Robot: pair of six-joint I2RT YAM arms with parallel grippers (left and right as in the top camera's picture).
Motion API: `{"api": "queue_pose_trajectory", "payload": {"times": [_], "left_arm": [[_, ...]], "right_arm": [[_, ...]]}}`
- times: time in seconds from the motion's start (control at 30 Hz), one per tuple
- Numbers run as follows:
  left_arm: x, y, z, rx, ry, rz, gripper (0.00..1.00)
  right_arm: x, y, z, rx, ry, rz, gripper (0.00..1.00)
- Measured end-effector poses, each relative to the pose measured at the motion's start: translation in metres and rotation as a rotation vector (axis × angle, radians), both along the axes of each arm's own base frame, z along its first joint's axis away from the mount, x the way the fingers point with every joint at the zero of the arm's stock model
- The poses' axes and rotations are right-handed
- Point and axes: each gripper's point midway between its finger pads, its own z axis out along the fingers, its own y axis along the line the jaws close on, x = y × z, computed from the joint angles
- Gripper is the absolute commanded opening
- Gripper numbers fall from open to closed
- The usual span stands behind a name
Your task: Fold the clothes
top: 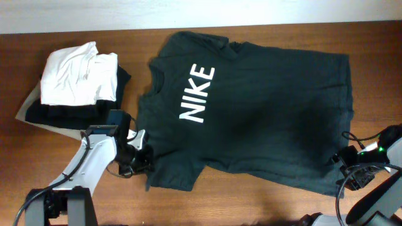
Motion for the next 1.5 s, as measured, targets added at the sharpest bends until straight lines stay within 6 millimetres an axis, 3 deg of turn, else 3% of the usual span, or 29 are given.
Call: {"api": "queue_pose_trajectory", "payload": {"times": [0.13, 0.23, 0.33, 0.4, 0.47, 0.63, 0.77, 0.87, 1.07, 1.2, 1.37, 1.5], "left_arm": [[0.028, -0.003, 0.024, -0.027, -0.077, 0.006, 0.01], [0.027, -0.004, 0.026, -0.028, -0.068, 0.006, 0.0], [0.026, -0.004, 0.026, -0.028, -0.063, 0.005, 0.0], [0.026, -0.004, 0.026, -0.028, -0.064, 0.005, 0.0], [0.026, -0.004, 0.026, -0.028, -0.064, 0.005, 0.01], [0.027, -0.004, 0.026, -0.029, -0.068, 0.003, 0.0], [0.027, -0.004, 0.026, -0.028, -0.069, 0.002, 0.01], [0.027, -0.004, 0.026, -0.029, -0.071, 0.002, 0.0], [0.029, -0.004, 0.026, -0.031, -0.085, -0.016, 0.01], [0.038, -0.011, 0.038, -0.077, -0.123, -0.038, 0.01], [0.051, -0.018, 0.053, -0.123, -0.173, -0.047, 0.0], [0.036, -0.019, 0.054, -0.129, -0.105, -0.049, 0.01]], "right_arm": [[-0.021, -0.008, -0.002, -0.065, 0.129, -0.048, 0.73], [-0.027, -0.014, -0.006, -0.105, 0.166, -0.079, 0.73], [-0.042, -0.015, -0.025, -0.12, 0.198, -0.147, 0.72], [-0.052, -0.015, -0.037, -0.123, 0.209, -0.195, 0.62], [-0.061, -0.013, -0.046, -0.118, 0.22, -0.237, 0.58], [-0.054, -0.014, -0.049, -0.118, 0.165, -0.27, 0.39], [-0.041, -0.02, -0.05, -0.126, 0.101, -0.291, 0.08], [-0.036, -0.02, -0.049, -0.116, 0.076, -0.278, 0.04], [-0.031, -0.014, -0.019, -0.038, 0.077, -0.222, 0.04], [-0.009, -0.02, 0.014, -0.063, -0.035, -0.169, 0.04], [0.013, -0.009, 0.022, -0.074, -0.093, -0.073, 0.04], [0.019, 0.0, 0.033, -0.038, -0.108, -0.045, 0.04]]}}
